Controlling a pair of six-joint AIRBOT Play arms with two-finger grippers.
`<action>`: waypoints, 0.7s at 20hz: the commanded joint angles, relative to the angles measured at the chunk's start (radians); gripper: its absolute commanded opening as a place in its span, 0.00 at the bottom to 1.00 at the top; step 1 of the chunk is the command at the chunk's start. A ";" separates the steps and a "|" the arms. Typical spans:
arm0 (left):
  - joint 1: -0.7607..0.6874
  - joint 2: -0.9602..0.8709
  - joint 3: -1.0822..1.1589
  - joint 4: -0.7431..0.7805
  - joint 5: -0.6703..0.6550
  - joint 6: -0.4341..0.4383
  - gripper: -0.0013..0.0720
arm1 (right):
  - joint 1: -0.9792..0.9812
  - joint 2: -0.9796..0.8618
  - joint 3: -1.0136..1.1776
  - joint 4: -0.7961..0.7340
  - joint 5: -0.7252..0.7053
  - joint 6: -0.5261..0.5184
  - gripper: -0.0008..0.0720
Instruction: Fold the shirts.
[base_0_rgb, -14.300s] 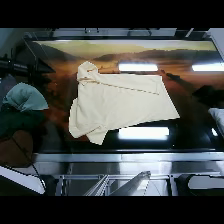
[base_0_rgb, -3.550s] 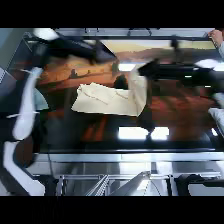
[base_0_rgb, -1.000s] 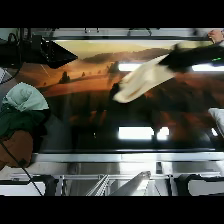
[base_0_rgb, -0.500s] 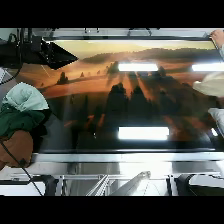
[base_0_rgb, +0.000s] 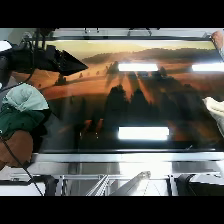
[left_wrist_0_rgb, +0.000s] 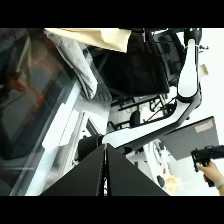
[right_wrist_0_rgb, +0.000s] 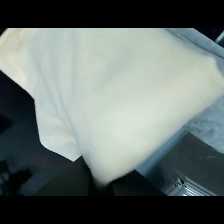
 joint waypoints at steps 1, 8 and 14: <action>-0.028 0.000 -0.051 -0.001 0.000 0.019 0.02 | -0.008 -0.011 -0.011 -0.175 0.061 0.034 0.03; -0.025 -0.002 -0.056 -0.001 0.020 0.026 0.02 | -0.037 -0.008 -0.257 -0.488 0.060 0.063 0.03; -0.023 -0.001 -0.056 -0.002 0.044 0.032 0.02 | -0.083 -0.073 -0.384 -0.491 0.062 0.079 0.80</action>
